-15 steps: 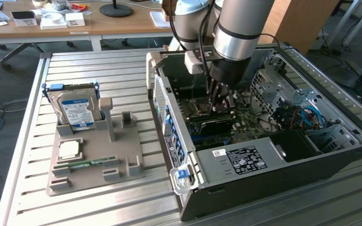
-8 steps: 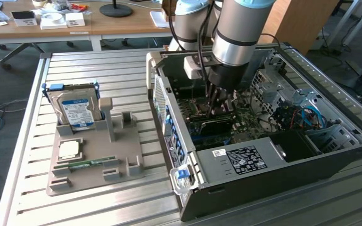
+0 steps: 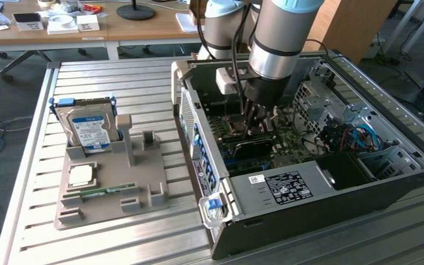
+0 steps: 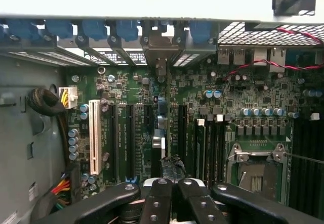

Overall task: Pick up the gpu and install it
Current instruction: 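Press down on the gpu until it lock into place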

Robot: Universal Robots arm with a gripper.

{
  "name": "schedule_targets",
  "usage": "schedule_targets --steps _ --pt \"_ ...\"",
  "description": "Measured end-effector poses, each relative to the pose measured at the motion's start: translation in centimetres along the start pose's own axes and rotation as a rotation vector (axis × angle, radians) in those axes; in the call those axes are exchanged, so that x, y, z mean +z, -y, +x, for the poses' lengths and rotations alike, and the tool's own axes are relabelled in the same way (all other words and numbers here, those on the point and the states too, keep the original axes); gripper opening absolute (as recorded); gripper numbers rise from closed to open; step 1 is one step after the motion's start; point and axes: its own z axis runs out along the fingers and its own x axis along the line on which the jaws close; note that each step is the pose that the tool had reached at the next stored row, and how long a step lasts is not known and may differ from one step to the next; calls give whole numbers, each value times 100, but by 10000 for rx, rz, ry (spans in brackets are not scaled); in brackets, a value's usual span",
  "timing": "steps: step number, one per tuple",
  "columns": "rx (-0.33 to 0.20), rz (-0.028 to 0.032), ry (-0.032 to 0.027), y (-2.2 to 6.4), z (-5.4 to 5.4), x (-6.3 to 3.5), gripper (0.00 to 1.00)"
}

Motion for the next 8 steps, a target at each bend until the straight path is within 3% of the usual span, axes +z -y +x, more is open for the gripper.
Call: schedule_targets --steps 8 --pt "-1 0 1 0 -17 27 11"
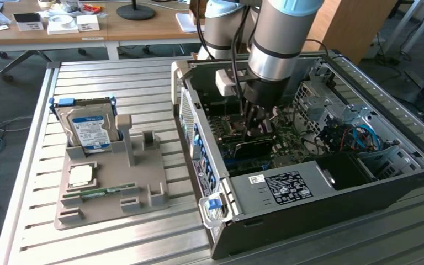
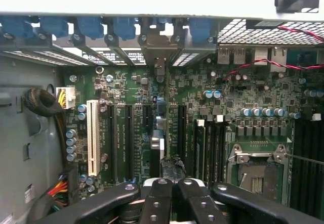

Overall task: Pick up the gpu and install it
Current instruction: 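Press down on the gpu until it lock into place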

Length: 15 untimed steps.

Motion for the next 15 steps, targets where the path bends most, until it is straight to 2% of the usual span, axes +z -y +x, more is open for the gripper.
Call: schedule_targets --steps 15 --pt "0 0 0 -1 -2 37 11"
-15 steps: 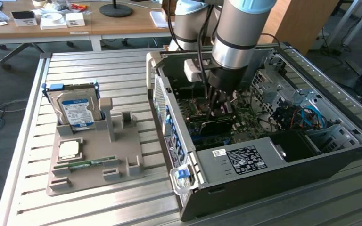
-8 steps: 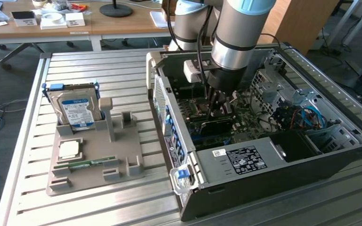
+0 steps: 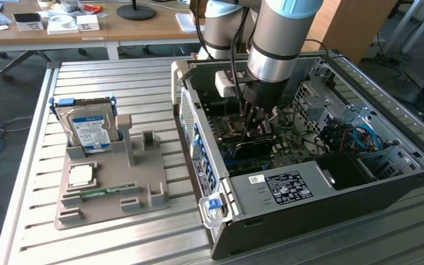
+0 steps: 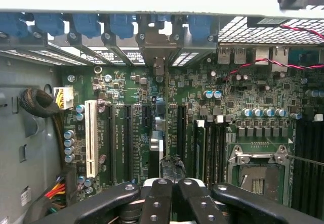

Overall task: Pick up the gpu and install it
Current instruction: 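Press down on the gpu until it lock into place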

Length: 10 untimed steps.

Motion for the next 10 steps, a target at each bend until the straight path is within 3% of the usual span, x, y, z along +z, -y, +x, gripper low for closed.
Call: schedule_targets --steps 10 --pt "0 1 1 0 0 11 11"
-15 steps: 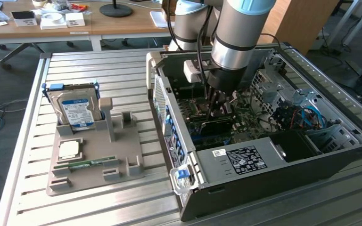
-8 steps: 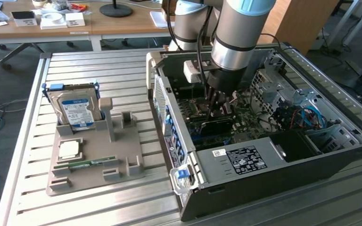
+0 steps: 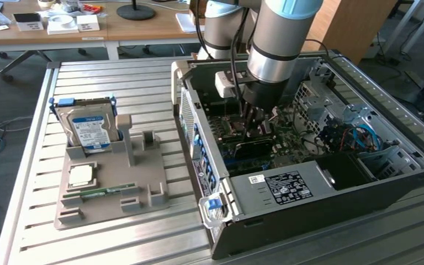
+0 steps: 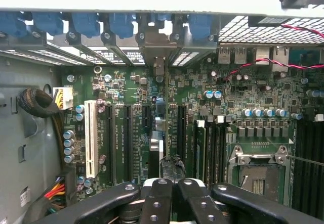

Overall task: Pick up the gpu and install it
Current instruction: 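Press down on the gpu until it lock into place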

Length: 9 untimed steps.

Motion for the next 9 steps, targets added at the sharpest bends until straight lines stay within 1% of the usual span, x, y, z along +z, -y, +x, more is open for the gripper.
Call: schedule_targets --steps 9 --pt "0 -1 -2 0 1 8 11"
